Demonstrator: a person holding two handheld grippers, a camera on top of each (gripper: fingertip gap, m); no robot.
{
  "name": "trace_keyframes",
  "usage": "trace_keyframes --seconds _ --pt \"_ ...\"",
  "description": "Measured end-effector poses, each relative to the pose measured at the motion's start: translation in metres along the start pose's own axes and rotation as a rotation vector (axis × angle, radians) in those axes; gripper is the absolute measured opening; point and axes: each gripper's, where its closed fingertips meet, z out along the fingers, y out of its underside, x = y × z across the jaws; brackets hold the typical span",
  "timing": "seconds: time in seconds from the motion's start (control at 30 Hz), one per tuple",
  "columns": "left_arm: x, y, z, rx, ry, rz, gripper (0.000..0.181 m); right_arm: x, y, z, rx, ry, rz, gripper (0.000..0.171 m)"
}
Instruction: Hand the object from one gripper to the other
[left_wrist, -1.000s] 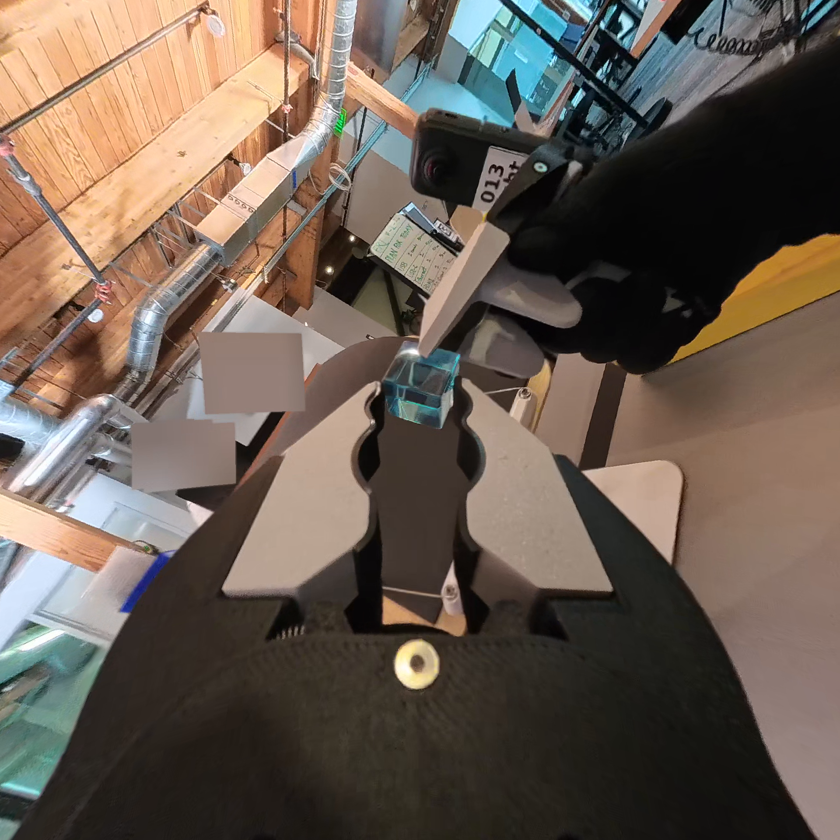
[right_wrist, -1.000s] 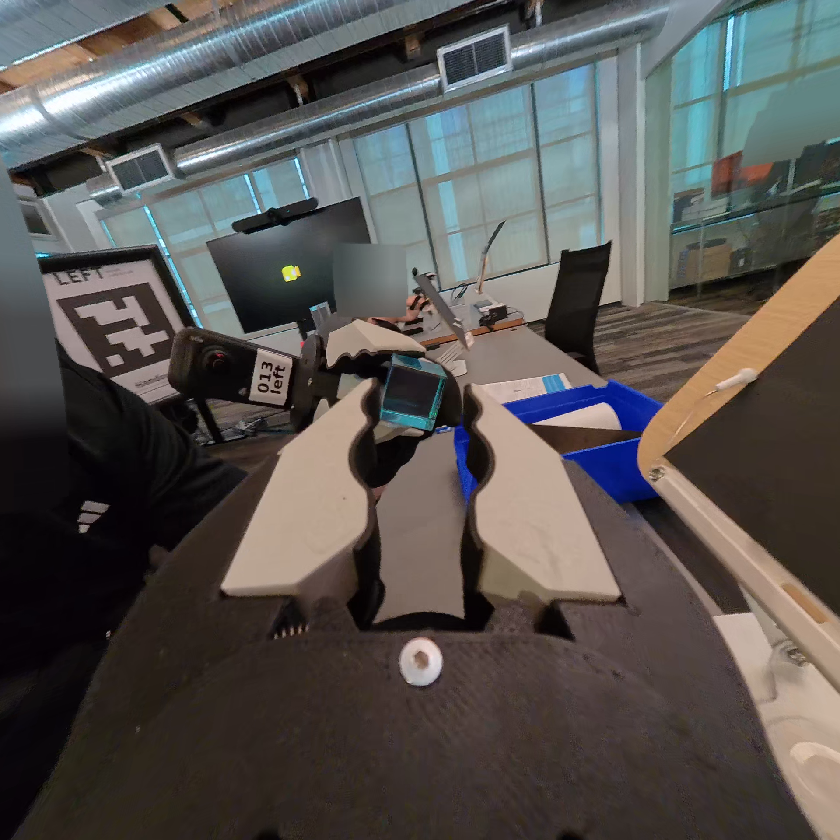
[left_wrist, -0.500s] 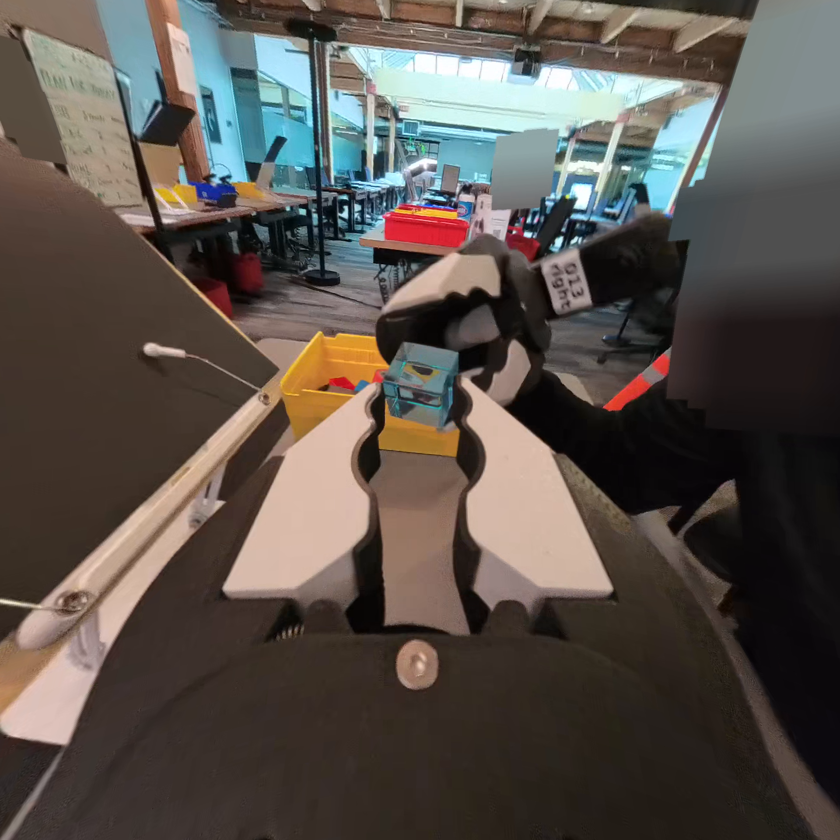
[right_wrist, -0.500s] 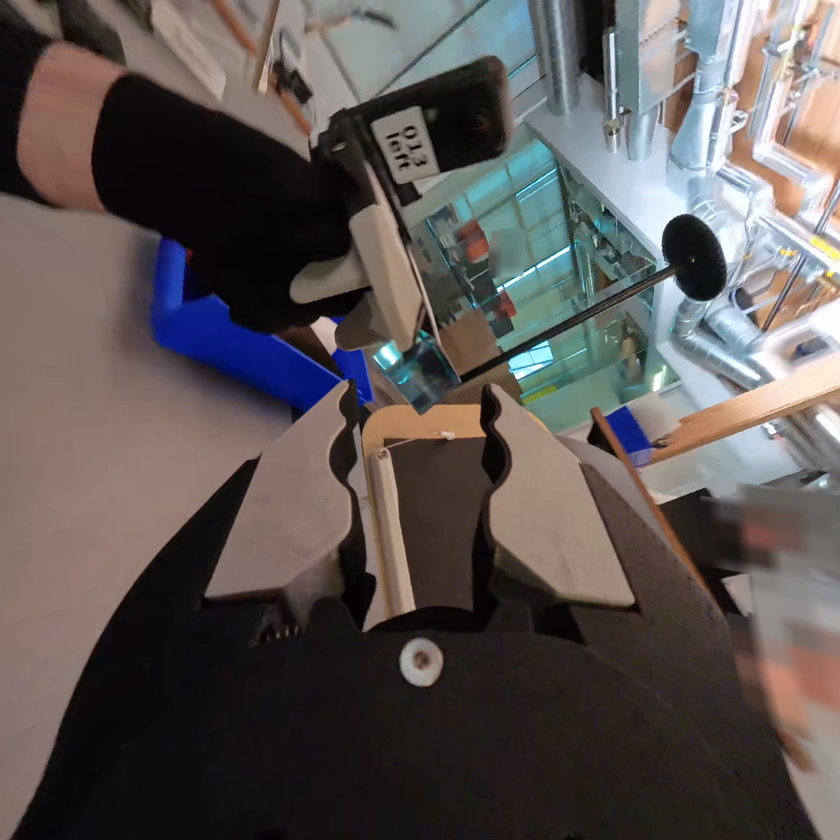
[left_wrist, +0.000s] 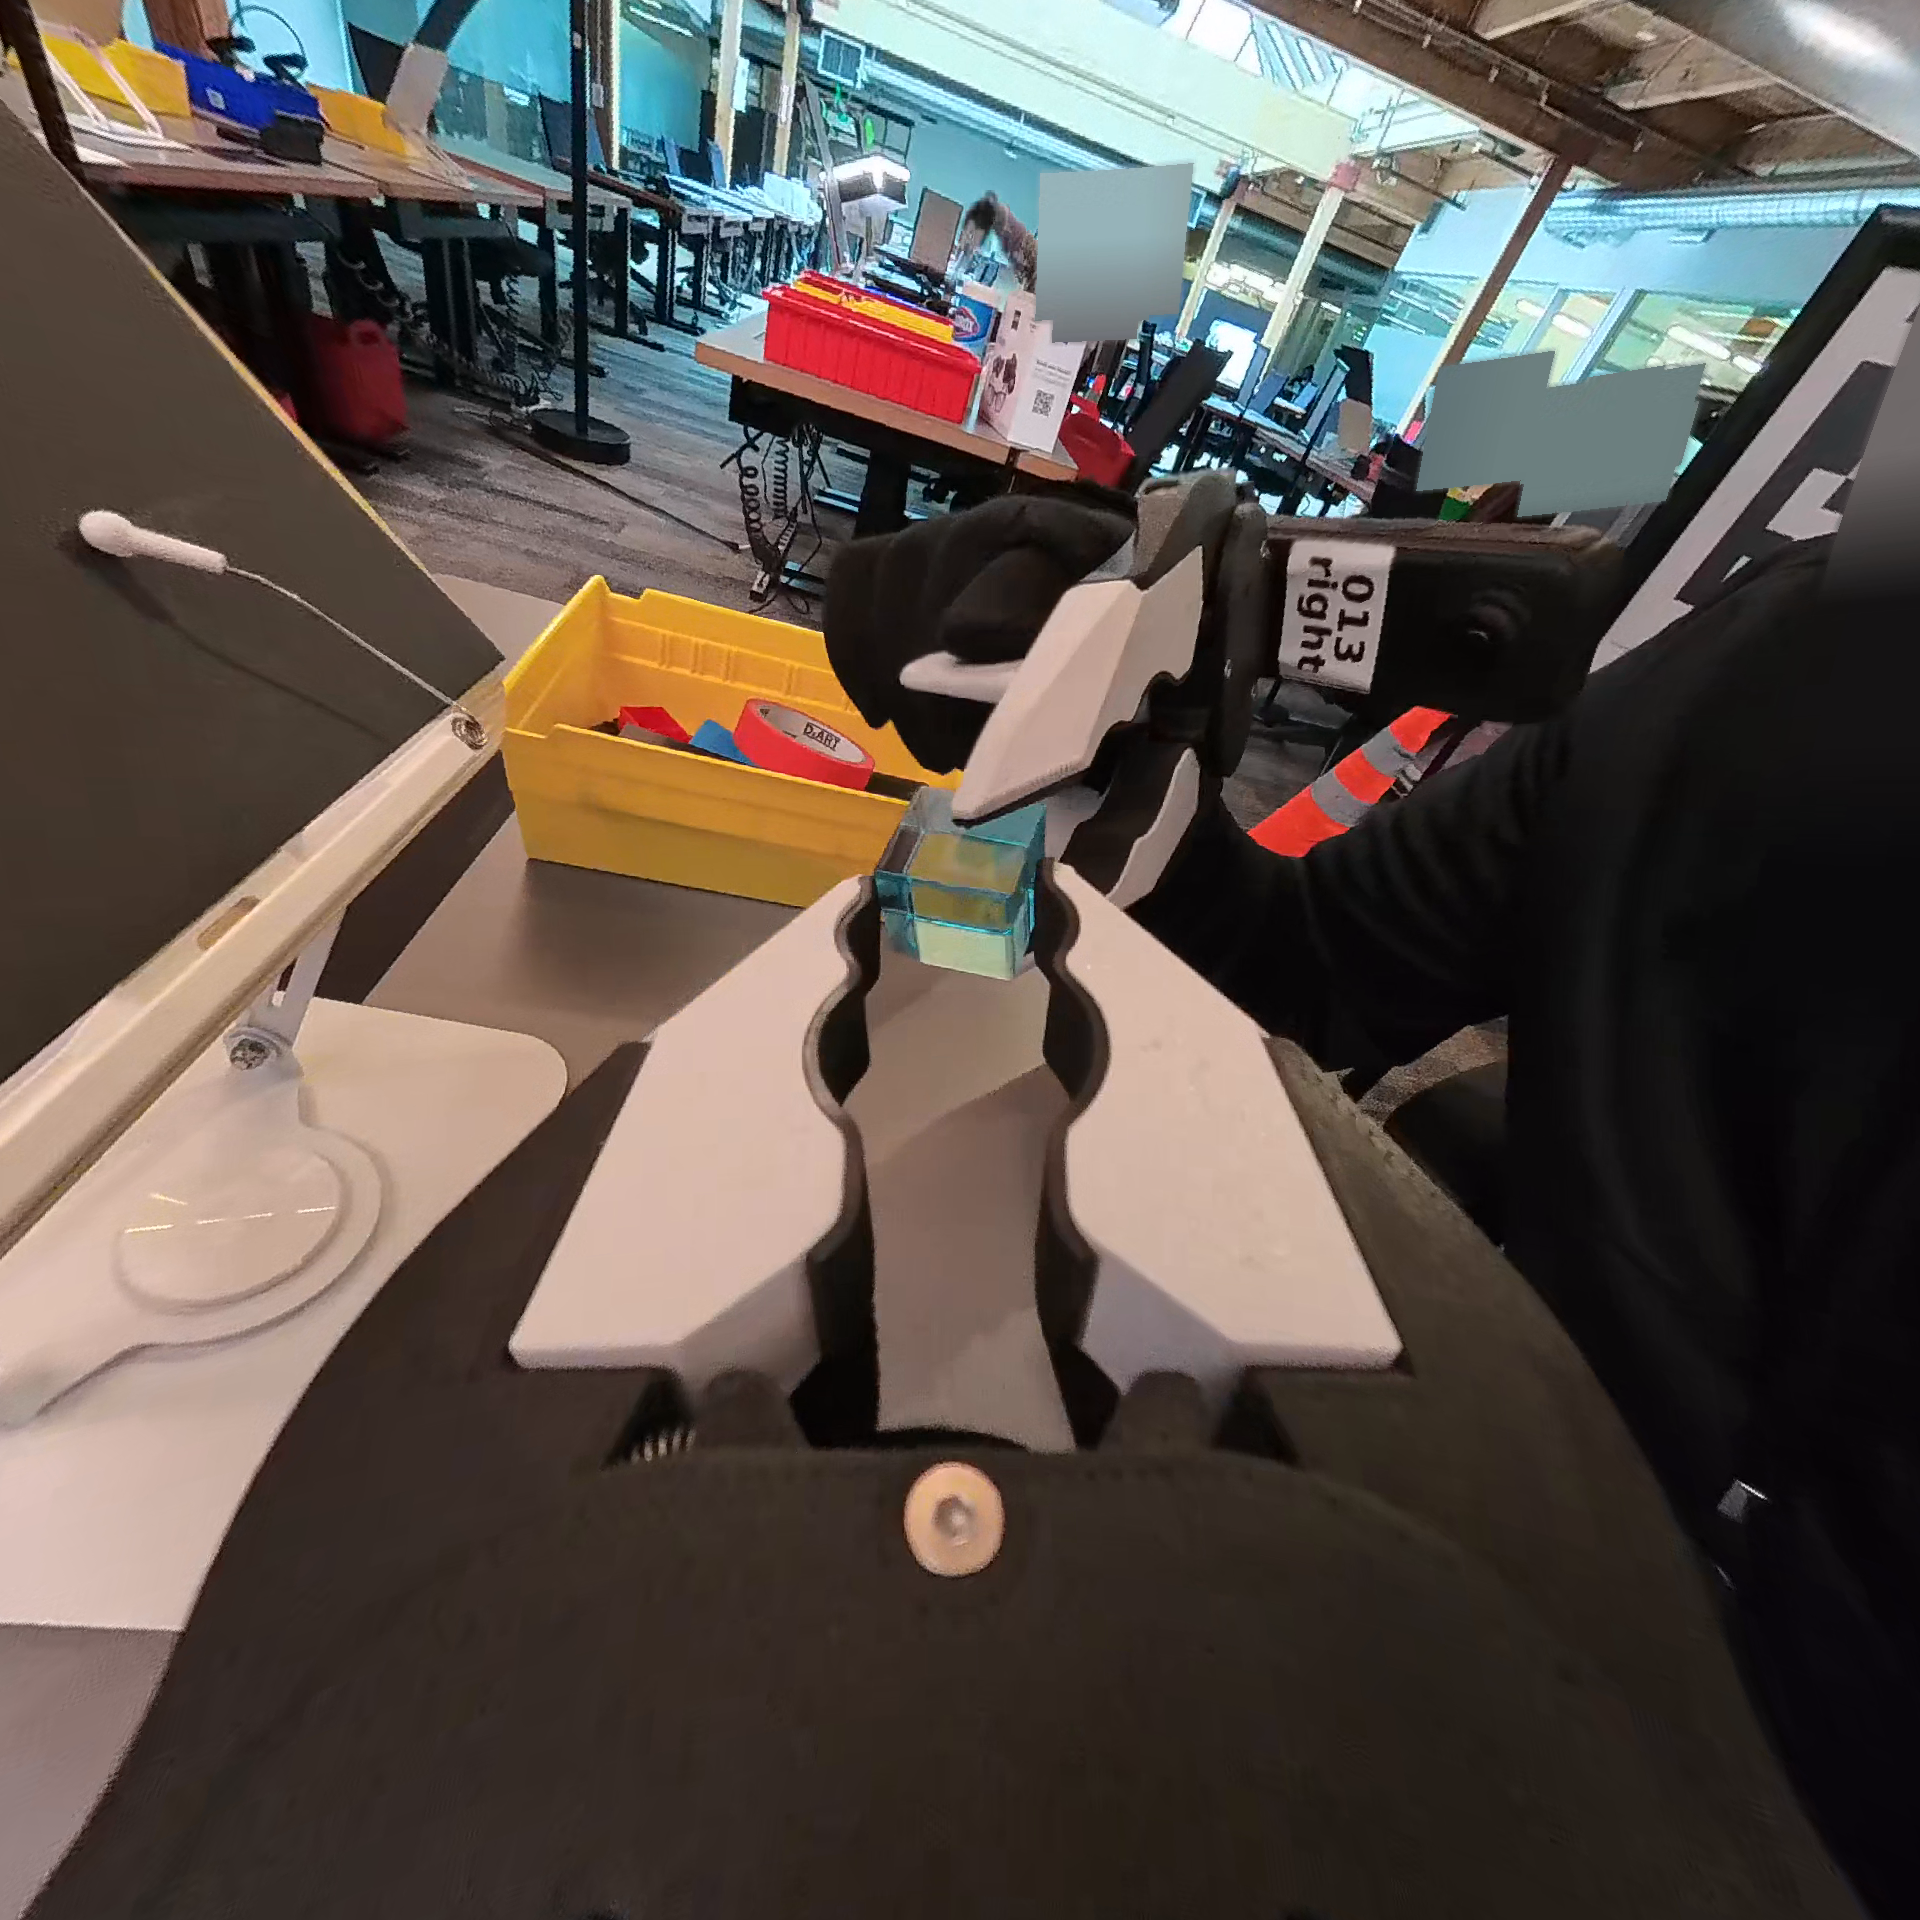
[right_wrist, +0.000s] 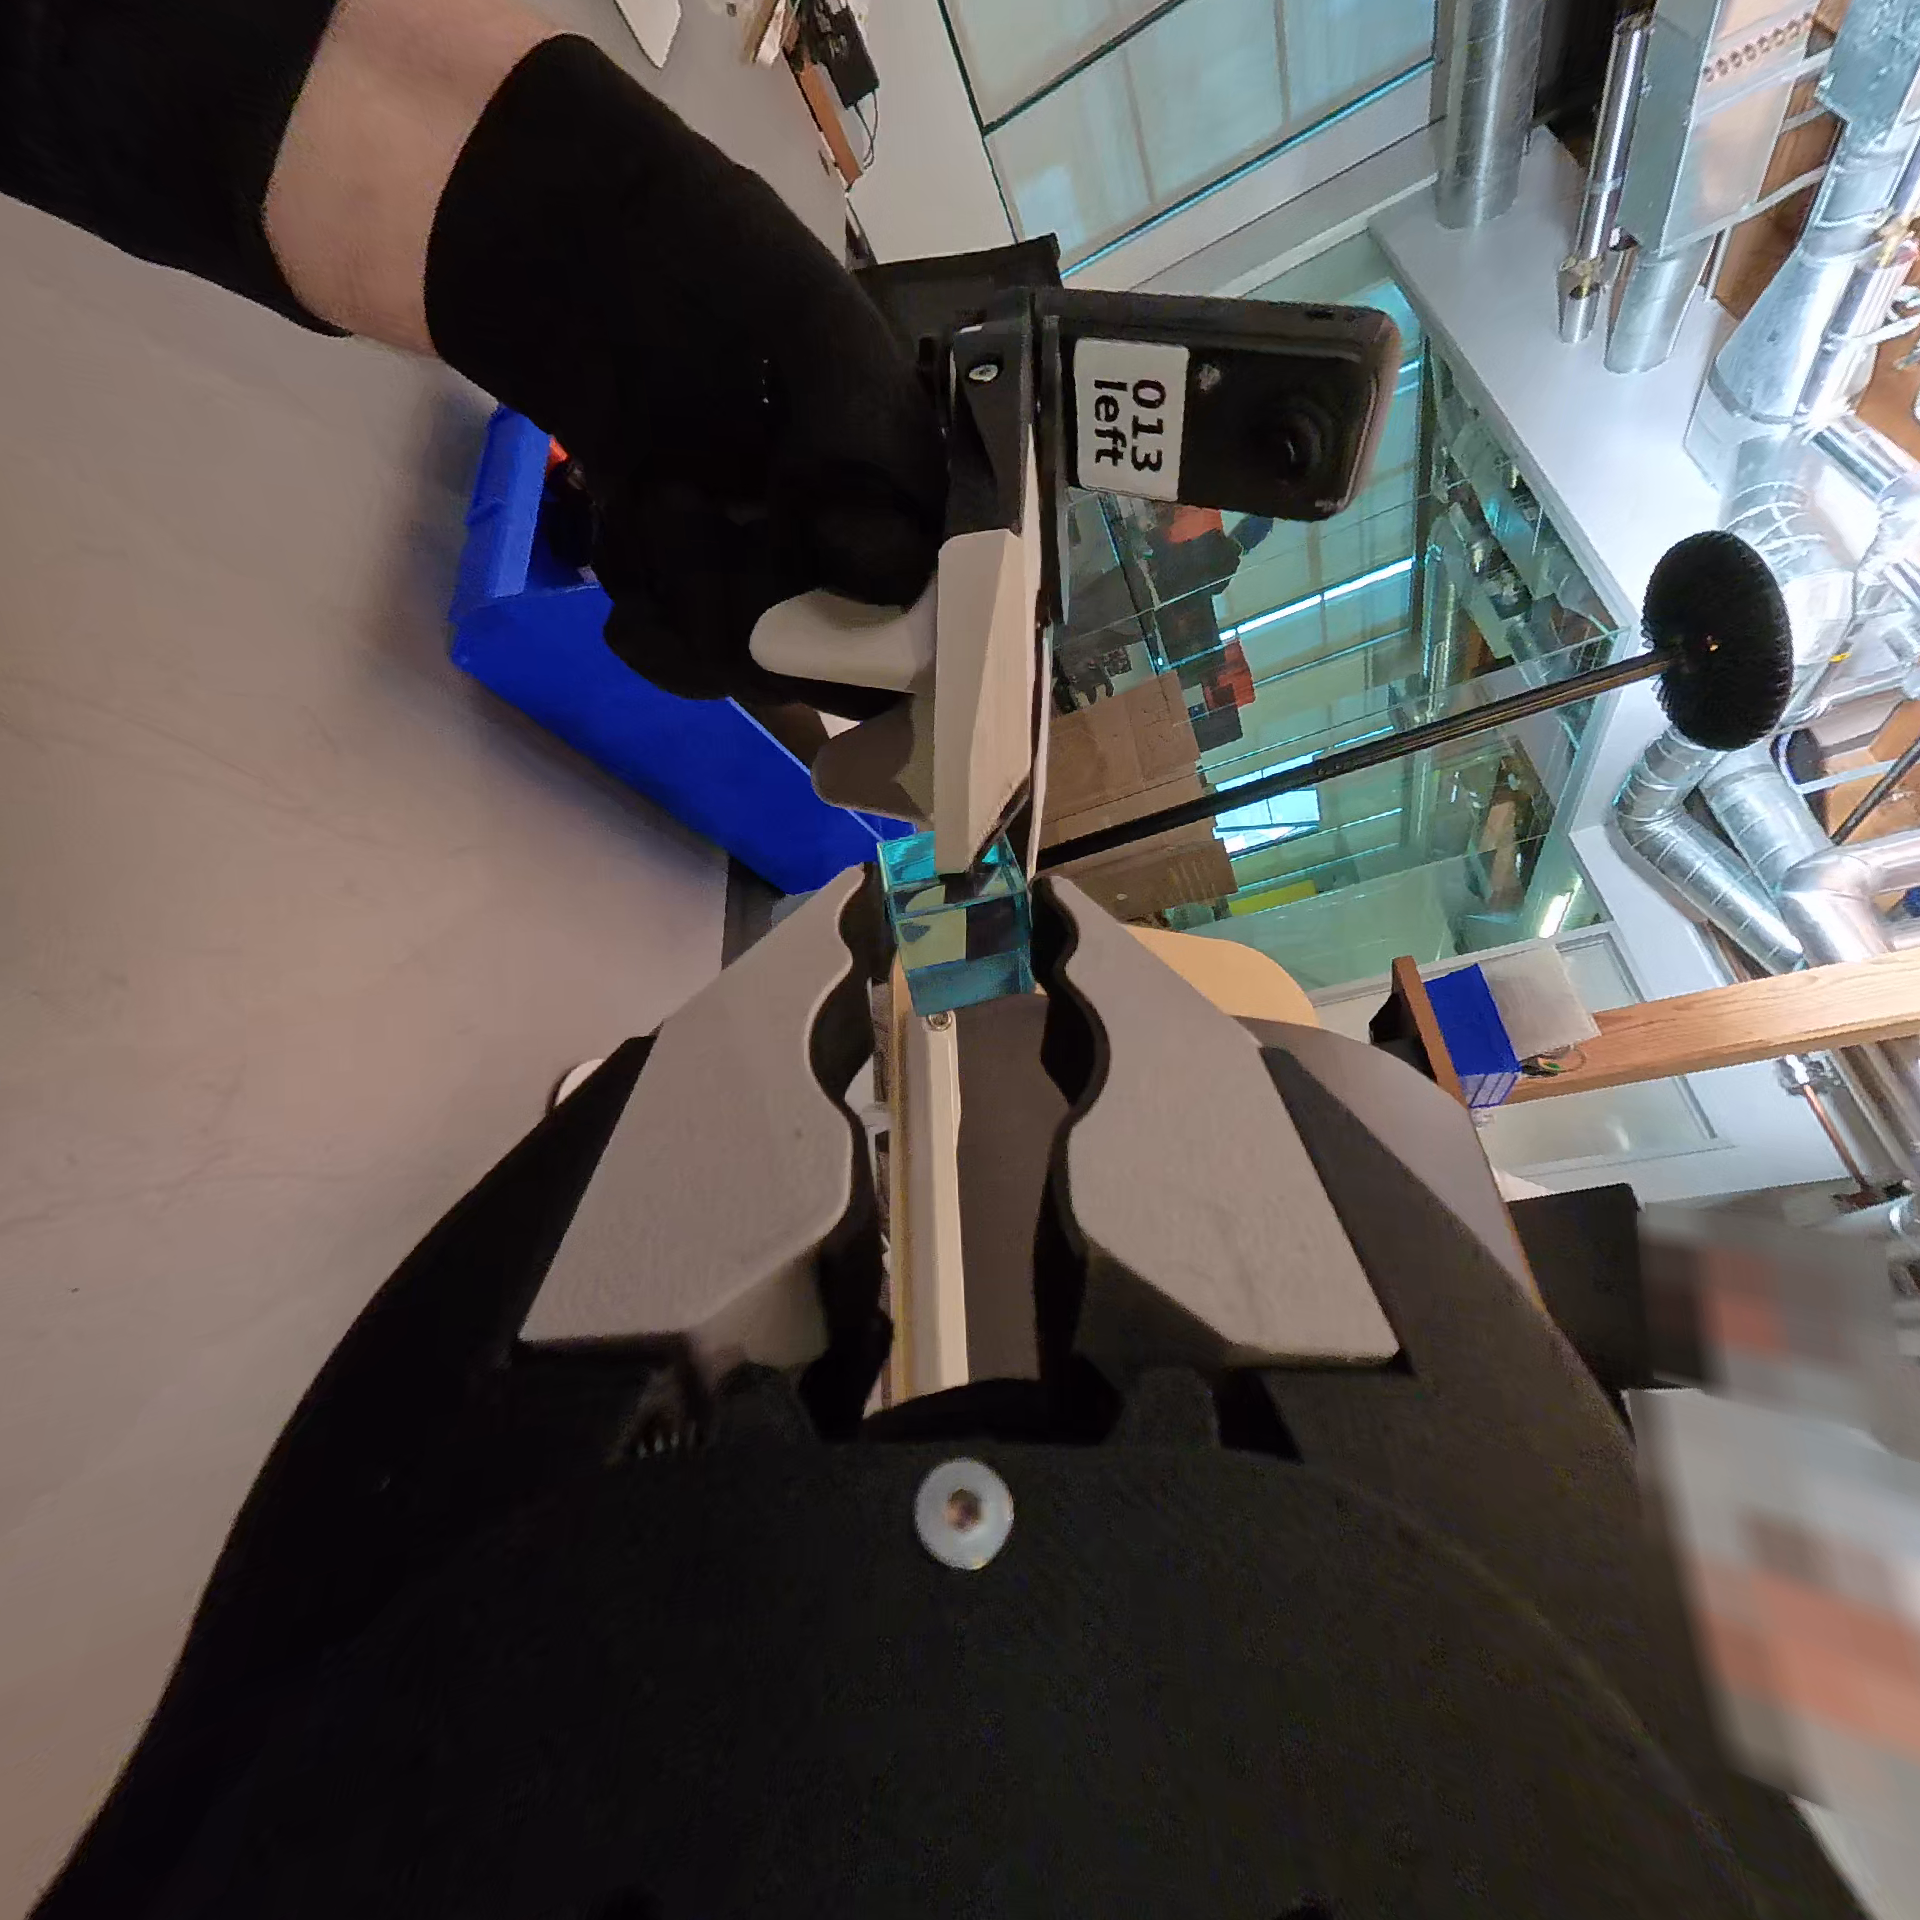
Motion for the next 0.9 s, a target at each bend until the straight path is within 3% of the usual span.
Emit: trace_keyframes --seconds 0.13,0.23,0.33,0.53,0.73,0.9 --pt "-0.006 -0.007 0.001 0.037 -0.055 0.045 0.03 0.007 0.005 -0.001 0.008 -0.007 0.137 0.025" --pt "-0.018 -0.008 -0.001 0.016 -0.182 0.131 0.052 0.011 0.009 -0.002 0.046 -0.05 0.333 0.024" --pt "-0.008 -0.022 -0.005 0.059 -0.232 0.316 0.049 0.015 0.001 -0.004 0.15 -0.109 0.537 0.024" --pt "-0.001 -0.036 -0.013 0.125 -0.267 0.444 0.053 0.026 0.005 -0.01 0.253 -0.171 0.821 0.024" --pt "-0.008 -0.027 -0.001 0.003 -0.427 0.699 0.06 0.043 0.011 -0.015 0.402 -0.216 1.131 0.024" --pt "-0.017 -0.045 -0.002 0.052 -0.646 0.878 0.059 0.052 0.012 -0.015 0.502 -0.225 1.287 0.024"
